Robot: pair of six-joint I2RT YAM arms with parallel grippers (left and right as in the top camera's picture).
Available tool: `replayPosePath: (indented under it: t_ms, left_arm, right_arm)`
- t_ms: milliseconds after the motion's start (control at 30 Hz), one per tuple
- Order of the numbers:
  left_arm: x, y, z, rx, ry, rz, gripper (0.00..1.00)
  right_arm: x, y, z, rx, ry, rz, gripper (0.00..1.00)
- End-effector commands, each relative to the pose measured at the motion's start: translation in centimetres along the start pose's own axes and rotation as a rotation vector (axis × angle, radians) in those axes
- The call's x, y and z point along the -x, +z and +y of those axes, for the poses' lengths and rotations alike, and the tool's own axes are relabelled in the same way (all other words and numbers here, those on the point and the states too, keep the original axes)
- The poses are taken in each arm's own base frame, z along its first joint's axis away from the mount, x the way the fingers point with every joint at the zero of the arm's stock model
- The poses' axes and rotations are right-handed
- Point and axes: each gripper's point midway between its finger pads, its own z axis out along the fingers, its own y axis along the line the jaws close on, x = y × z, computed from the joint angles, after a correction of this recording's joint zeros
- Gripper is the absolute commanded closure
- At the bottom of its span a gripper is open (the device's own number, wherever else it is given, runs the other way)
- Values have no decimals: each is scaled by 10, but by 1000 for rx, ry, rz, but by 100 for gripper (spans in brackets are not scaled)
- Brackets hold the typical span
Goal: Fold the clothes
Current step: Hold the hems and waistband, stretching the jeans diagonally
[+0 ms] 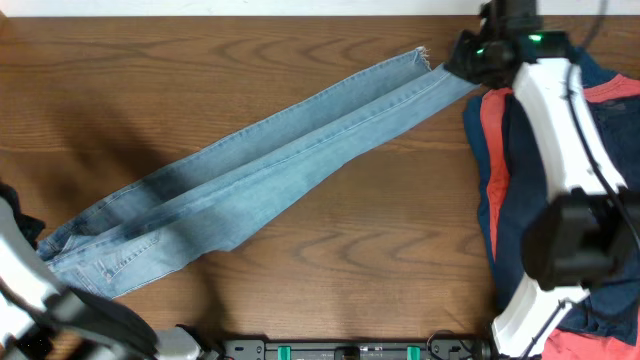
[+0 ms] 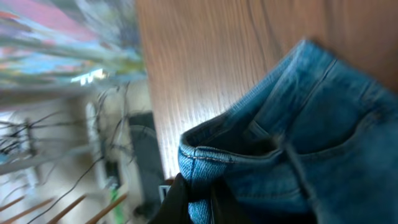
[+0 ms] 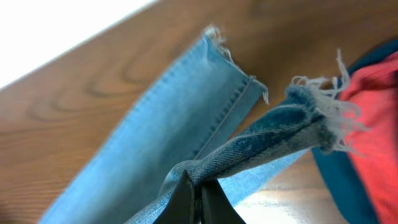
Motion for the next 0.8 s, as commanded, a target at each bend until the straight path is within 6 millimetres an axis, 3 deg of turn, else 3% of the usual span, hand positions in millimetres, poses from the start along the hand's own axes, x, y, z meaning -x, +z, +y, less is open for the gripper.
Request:
replayPosePath:
  t_ms: [0, 100, 200, 533, 767]
  left_arm:
    - [9, -45, 39, -6, -124, -150, 94]
    - [-2, -60, 53, -20, -155, -174, 94]
    - [-12, -58, 57, -13, -156, -161, 94]
    - [-39, -7, 42, 83, -64, -13, 94]
    - [-46, 29, 23, 127, -38, 66, 94]
  right_arm:
    - [33, -60, -11, -33, 5, -151, 99]
    - [31, -67, -11, -34, 6, -152, 99]
    - [29, -65, -12, -39, 8, -142, 99]
    - [30, -61, -21, -87, 11, -151, 99]
    - [33, -55, -24, -100, 12, -155, 99]
